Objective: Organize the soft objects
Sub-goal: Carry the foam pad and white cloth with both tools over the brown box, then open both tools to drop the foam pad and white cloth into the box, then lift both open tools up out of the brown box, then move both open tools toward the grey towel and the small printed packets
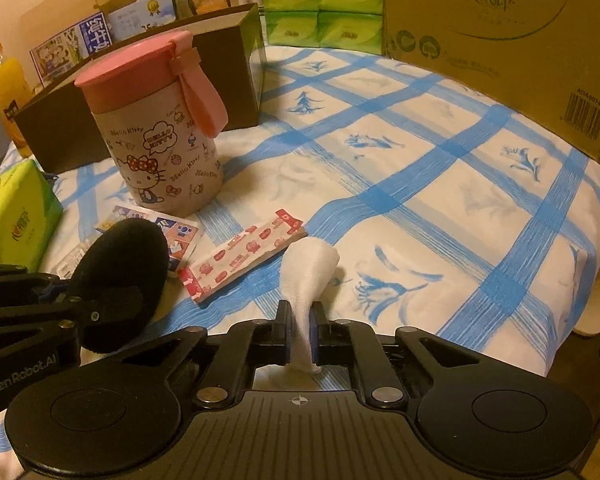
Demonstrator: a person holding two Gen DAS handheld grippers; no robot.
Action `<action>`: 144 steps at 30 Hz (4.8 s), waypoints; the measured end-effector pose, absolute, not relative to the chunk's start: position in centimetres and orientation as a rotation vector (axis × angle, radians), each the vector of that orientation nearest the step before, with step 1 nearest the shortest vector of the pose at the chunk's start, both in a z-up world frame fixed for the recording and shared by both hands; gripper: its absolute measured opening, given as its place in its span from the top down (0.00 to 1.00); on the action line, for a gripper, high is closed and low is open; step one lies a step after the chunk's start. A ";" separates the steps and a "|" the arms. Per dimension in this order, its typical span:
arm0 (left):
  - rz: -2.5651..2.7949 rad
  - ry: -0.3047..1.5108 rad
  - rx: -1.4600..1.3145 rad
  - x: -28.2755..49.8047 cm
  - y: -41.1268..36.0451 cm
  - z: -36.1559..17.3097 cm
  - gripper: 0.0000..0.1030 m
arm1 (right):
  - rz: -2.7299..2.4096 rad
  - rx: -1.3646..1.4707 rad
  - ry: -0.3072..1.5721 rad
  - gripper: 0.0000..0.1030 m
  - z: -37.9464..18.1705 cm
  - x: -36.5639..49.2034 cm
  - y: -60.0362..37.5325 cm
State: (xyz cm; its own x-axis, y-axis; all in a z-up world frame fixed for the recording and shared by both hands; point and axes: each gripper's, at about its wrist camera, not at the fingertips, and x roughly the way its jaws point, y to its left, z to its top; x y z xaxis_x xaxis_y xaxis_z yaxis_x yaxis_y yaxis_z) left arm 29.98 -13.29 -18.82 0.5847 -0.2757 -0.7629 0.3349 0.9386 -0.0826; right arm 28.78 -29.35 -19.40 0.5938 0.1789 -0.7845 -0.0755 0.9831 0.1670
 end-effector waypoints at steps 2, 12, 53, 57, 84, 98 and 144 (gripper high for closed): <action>-0.355 0.874 0.070 29.9 -13.2 -18.7 0.91 | 0.152 0.122 0.916 0.91 -18.9 28.6 -29.5; -0.337 0.839 0.040 29.2 -11.4 -16.6 0.91 | 0.195 0.137 0.864 0.92 -16.0 28.3 -30.1; -0.113 0.607 -0.005 47.0 3.7 -4.3 0.91 | 0.633 0.024 0.620 0.91 -6.1 51.3 -28.2; -0.114 0.633 0.007 50.5 4.8 -5.0 0.91 | 0.684 -0.022 0.623 0.91 -6.5 54.7 -25.9; -0.104 0.729 0.008 61.8 7.1 -11.4 0.89 | 0.680 -0.069 0.691 0.40 -11.4 67.0 -17.6; -0.093 0.731 -0.059 58.6 8.0 -8.8 0.60 | 0.722 -0.069 0.730 0.40 -11.0 62.2 -20.4; -0.049 0.682 -0.171 19.5 6.2 -0.6 0.59 | 0.549 0.380 0.651 0.40 -2.6 24.4 -29.8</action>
State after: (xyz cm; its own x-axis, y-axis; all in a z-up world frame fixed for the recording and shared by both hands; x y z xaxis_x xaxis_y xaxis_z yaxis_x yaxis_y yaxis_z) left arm 19.52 6.18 -0.57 0.7755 -0.1009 -0.6233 -0.0112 0.9848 -0.1734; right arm 24.42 -29.79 -2.57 0.6633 0.5874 -0.4637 -0.3577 0.7931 0.4930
